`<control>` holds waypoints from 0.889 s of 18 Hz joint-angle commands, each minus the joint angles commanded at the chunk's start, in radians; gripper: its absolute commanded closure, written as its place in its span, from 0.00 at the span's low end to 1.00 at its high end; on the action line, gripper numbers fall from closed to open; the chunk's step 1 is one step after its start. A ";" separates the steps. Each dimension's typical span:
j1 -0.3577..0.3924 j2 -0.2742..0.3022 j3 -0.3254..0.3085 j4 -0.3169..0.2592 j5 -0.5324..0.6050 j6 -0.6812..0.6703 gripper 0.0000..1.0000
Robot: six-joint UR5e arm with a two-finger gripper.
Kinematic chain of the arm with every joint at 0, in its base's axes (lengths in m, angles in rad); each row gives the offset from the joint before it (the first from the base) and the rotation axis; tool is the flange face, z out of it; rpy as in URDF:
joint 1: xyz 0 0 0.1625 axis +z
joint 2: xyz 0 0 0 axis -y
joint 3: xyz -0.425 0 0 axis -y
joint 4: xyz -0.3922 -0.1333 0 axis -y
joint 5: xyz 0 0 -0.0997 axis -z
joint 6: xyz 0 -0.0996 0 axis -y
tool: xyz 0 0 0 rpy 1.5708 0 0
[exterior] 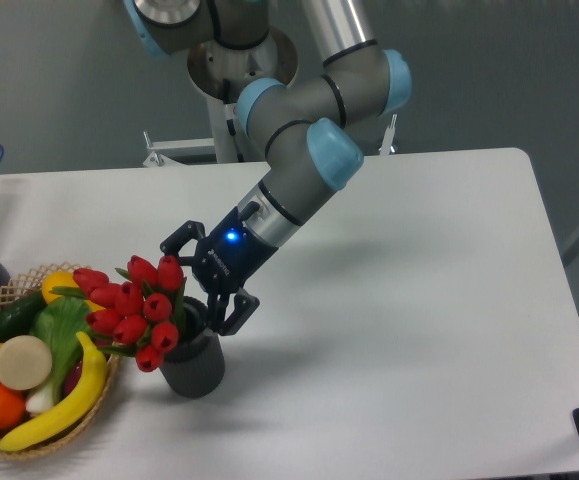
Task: Pick up the flowers from the vase
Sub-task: 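Close the gripper on the tulip stems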
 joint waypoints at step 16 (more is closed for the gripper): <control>-0.005 -0.006 0.009 0.000 -0.020 0.008 0.42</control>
